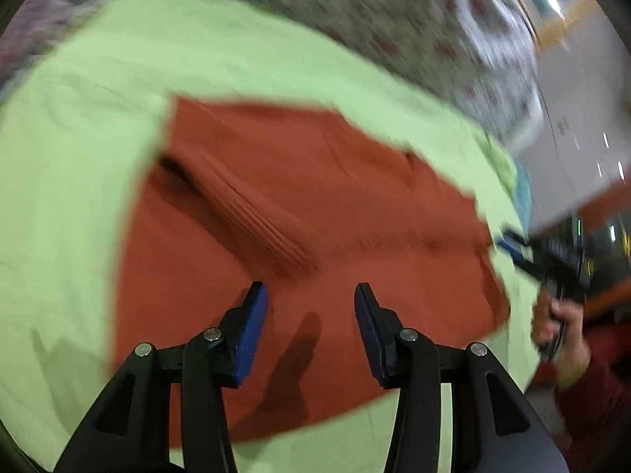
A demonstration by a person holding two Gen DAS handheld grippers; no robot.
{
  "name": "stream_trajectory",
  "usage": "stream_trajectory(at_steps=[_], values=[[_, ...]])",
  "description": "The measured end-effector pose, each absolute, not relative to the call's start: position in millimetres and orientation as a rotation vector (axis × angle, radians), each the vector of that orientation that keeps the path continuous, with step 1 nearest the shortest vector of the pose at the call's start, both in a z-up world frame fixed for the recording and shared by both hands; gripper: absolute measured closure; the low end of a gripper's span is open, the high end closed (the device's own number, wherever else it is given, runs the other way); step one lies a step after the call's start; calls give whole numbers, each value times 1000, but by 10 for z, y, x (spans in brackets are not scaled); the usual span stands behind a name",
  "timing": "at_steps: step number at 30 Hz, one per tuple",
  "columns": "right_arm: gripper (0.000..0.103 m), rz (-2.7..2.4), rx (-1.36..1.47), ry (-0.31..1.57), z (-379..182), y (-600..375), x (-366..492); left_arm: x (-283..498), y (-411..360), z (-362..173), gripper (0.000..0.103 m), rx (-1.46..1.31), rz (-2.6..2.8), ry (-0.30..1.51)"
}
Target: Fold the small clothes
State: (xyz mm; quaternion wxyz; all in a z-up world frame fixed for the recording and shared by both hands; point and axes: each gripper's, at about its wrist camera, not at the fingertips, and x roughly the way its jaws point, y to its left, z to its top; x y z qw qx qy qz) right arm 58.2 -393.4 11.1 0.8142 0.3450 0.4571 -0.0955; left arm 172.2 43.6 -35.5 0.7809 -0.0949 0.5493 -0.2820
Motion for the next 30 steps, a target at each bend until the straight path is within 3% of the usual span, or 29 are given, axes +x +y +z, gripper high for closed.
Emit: stream_trajectory(at_steps=[7,13,18,21,30], values=[[65,141,302,1302,-325,-2715,816,1775,-70,-567,57,3,-667,1244],[65,145,36,1318,-439,-2618,1262,2463,-104,-513,62,15,-635,1223],[65,-30,140,1200,-288,-3149,1695,3036,-116,-324,59,-63,-500,1138],[65,-118,265,1110,-138,-3452,1851,3239,-33,-205,43,-116,-407,1088],[63,-210,419,1031,69,-3676,1524,2792,366,-141,43,-224,-353,1059]])
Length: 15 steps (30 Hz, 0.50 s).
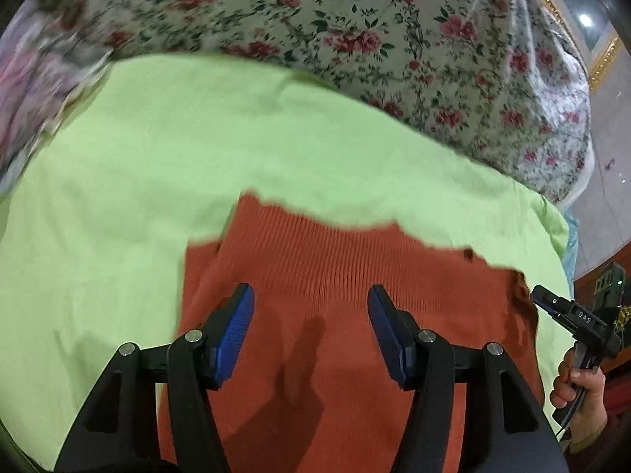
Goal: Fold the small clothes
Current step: 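Release the sweater and smooth the folded stack with both tools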
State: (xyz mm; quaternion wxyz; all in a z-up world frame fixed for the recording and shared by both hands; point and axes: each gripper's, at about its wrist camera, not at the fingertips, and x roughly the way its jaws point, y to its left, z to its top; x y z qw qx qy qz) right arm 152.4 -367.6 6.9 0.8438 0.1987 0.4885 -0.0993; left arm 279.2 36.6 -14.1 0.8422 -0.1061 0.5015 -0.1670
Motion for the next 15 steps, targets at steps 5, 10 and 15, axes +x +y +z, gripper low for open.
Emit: stream_trajectory(at_steps=[5,10,15], values=[[63,-145,452,1062,55,-3385,979,2116,632,-310,45,-279,-359,1078],[63,-163,451,1128,-83,-3186,490,1717,881,-483,47,-242,-328,1116],[63,-366,441,1110,36,-3316,92,1567,1152,-399,48,-268,-308,1103]])
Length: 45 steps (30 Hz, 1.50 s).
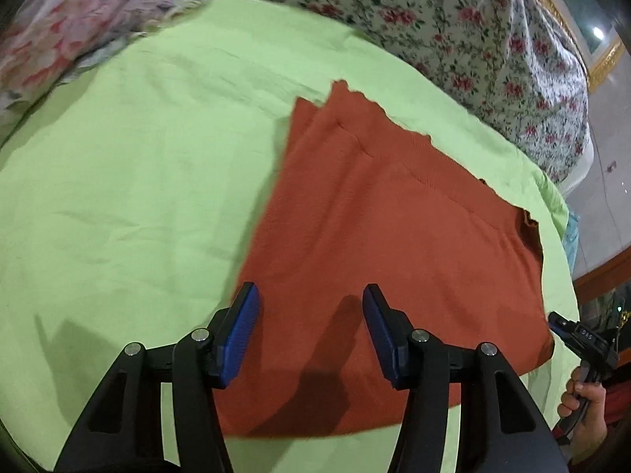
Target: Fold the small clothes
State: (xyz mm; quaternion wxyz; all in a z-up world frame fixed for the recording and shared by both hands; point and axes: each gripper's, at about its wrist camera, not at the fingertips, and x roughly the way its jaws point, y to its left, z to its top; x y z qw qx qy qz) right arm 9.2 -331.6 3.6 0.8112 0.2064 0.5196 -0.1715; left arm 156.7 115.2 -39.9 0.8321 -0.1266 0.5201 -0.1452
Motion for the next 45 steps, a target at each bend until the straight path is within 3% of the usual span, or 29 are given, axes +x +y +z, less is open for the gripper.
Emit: stream_trajectory(at_steps=[4,8,20,26,28,33,45], values=[[63,-463,533,1032,354,-3352,-238,1334,1278,-366,47,-278,-308,1115],[50,-428,515,987,613,-3123,-443,1019,1326,-323,46,-299,-298,1132],[49,-133,491,1071,503,-2796,-155,412,1098,-425,43,-472,-179,1241],[49,-34,447,1070,393,-2974,328,440,891,-333,38,-472,-114,1223],[49,-17,497,1083,318,-3086,504,512,865,-361,30,-474,-83,1220],[49,21,512,1101,248,-3113,686,745,977,-612,30,-601,-21,1243],[49,-22,510,1151,232,-2984,372,1288,1295,-768,30,-765,-62,1110]])
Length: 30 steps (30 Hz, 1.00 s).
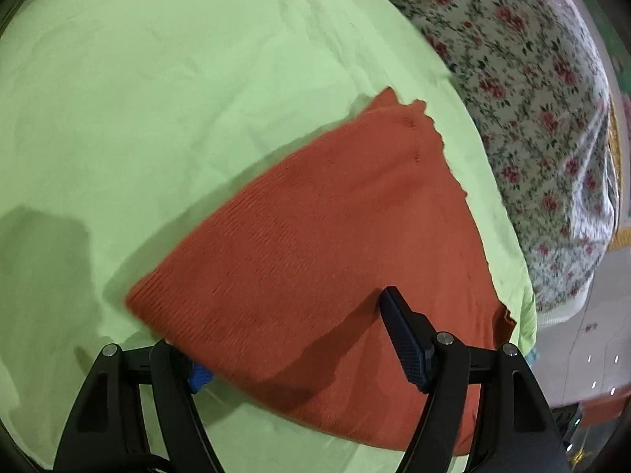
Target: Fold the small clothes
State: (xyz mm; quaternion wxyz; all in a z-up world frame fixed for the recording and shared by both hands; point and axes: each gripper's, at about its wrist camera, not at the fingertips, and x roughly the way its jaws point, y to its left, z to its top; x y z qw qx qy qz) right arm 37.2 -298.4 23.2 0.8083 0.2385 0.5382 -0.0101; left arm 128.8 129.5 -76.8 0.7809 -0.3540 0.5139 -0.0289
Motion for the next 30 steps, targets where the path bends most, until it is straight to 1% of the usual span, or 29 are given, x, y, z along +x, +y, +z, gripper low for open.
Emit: stream_trajectory(at_steps=[2,3,4,5,6,7,8,9,10,15,20,22,24,25,28,30], values=[[49,-66,500,1138,284,-2961,391,1341,1289,-763,30,-747,-97,1108],[49,-83,507,1128,312,-2954,392,1367,1288,-768,33,-738,-116,1106],[49,-102,515,1112,353,-2939,389,1387,1286,-770,41,-732,-127,1106],[49,-116,520,1096,387,-2921,381,1407,1279,-771,47,-723,-144,1105],[48,-126,526,1084,410,-2903,373,1410,1255,-771,65,-720,-167,1108],[48,-134,537,1073,425,-2884,361,1421,1226,-755,73,-707,-185,1110],[47,-137,547,1066,426,-2872,347,1428,1191,-711,76,-681,-186,1104],[47,-137,555,1064,415,-2862,343,1434,1141,-646,83,-643,-191,1090],[47,-130,558,1068,393,-2861,356,1431,1071,-559,86,-593,-195,1072],[47,-70,565,1101,265,-2968,534,1351,501,-40,91,-406,-255,993],[47,29,612,1122,288,-3200,748,1139,-593,393,93,-139,-460,921],[46,75,662,1137,281,-3305,831,1004,-1068,388,93,-53,-565,923],[35,113,707,1159,246,-3377,899,865,-1444,254,94,32,-631,944],[27,140,744,1182,198,-3422,946,801,-1615,146,94,71,-654,966],[26,157,743,1210,105,-3452,1014,690,-1840,-133,94,127,-671,1028],[26,166,732,1237,7,-3445,1063,661,-1846,-193,94,144,-664,1032]])
